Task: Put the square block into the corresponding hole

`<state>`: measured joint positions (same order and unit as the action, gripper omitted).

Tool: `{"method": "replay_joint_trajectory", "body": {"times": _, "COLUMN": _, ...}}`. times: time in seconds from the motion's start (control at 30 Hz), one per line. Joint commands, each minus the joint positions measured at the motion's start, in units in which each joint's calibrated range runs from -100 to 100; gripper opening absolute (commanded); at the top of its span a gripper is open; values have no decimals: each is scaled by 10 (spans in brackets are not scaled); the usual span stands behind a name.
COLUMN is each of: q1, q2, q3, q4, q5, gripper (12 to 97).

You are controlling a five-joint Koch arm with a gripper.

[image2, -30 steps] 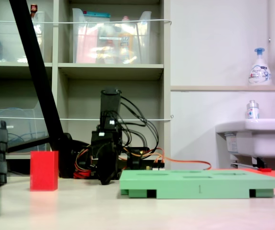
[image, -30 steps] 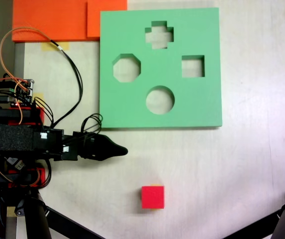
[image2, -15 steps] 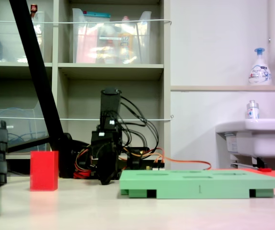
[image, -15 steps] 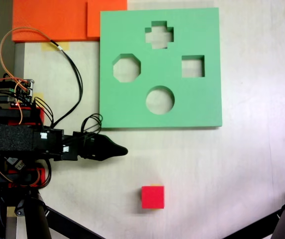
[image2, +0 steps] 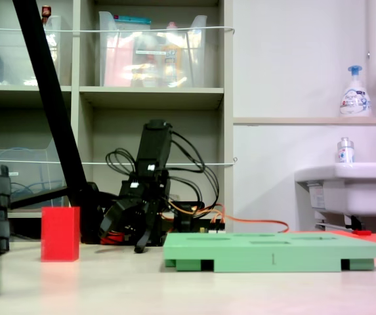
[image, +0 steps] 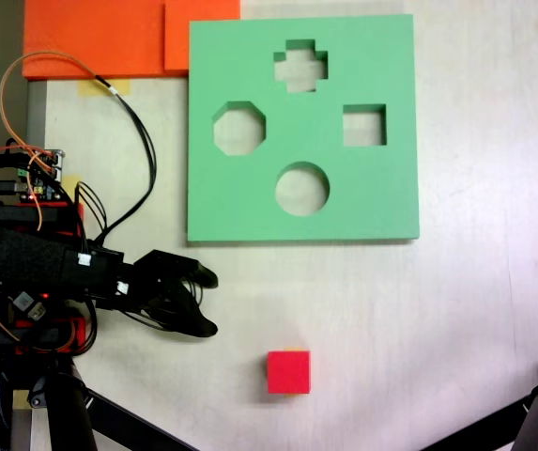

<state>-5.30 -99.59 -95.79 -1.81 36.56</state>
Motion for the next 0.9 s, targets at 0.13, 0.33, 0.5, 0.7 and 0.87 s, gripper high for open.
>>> {"method": "replay_joint_trajectory", "body": {"times": 0.13, "q1": -13, "q2": -4, "q3": 158, "q4": -405, "q5": 38, "gripper": 432}}
{"method": "replay_joint_trajectory", "body": {"times": 0.33, "q1": -14, "q2": -4, "q3": 282, "q4": -567, "q5": 38, "gripper": 544}}
{"method": "replay_joint_trajectory", "body": {"times": 0.5, "q1": -10, "q2": -4, "q3": 358, "q4": -670, "q5": 44, "gripper": 743}}
{"method": "replay_joint_trajectory", "body": {"times": 0.7, "q1": -10, "q2": -4, "q3": 471, "q4": -788, "q5": 44, "gripper": 777}}
{"method": "replay_joint_trajectory", "body": {"times": 0.87, "q1": -11, "q2": -4, "q3": 538, "q4": -822, "q5": 36, "gripper": 776}}
